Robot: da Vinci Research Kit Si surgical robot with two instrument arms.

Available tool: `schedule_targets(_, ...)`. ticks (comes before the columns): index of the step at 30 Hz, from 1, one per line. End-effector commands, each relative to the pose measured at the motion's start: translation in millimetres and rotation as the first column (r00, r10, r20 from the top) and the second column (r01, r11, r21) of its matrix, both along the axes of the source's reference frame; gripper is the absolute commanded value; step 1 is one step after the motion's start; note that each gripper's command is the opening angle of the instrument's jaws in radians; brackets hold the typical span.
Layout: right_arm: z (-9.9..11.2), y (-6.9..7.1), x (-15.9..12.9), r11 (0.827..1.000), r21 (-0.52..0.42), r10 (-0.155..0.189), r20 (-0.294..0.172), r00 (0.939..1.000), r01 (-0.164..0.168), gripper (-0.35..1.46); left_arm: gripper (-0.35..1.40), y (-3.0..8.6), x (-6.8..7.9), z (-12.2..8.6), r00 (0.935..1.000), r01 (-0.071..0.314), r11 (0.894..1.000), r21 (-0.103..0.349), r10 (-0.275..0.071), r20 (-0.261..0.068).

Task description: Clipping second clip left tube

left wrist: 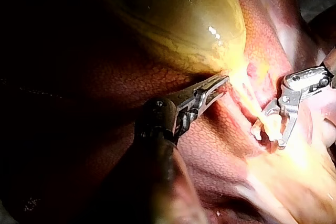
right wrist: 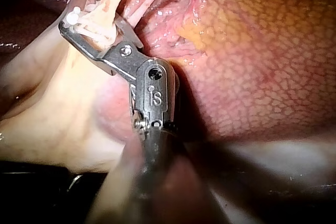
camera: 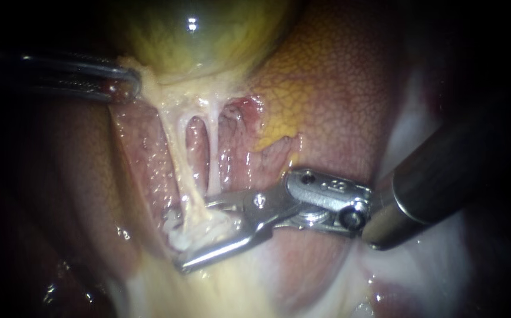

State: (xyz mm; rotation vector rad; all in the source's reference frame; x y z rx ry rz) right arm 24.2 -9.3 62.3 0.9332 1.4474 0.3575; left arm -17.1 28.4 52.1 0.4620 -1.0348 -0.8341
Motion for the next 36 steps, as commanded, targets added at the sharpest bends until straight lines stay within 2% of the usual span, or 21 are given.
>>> schedule_targets(1, 0.0, 0.0, 0.0, 1.000, 0.001, 0.001, 0.000, 1.0000, -0.001, 0.42, -0.35, 0.0, 0.0, 0.0, 1.0000, 0.000, 1.000, 0.000, 0.000, 0.000)
schedule_targets(7, -0.6, 0.6, -0.1, 1.000, 0.006, 0.002, 0.000, 1.0000, -0.002, 0.42, -0.35, 0.0, 0.0, 0.0, 1.0000, 0.000, 1.000, 0.000, 0.000, 0.000)
schedule_targets(17, -2.4, 3.2, -0.6, 0.999, 0.024, 0.028, -0.019, 0.9994, -0.028, 0.43, -0.35, 0.0, 0.0, 0.0, 1.0000, 0.000, 1.000, 0.000, 0.000, 0.000)
schedule_targets(26, -2.8, 4.2, -0.6, 0.999, 0.026, 0.040, -0.022, 0.9990, -0.039, 0.43, -0.35, 0.0, 0.0, 0.0, 1.0000, 0.000, 1.000, 0.000, 0.000, 0.000)
schedule_targets(31, -2.9, 4.3, -0.6, 0.999, 0.031, 0.035, -0.035, 0.9988, -0.034, 0.43, -0.35, 0.0, 0.0, 0.0, 1.0000, 0.000, 1.000, 0.000, 0.000, 0.000)
schedule_targets(36, -3.1, 4.1, -0.6, 0.999, 0.041, 0.007, -0.080, 0.9968, -0.004, 0.42, -0.35, 0.0, 0.0, 0.0, 1.0000, 0.000, 1.000, 0.000, 0.000, 0.000)
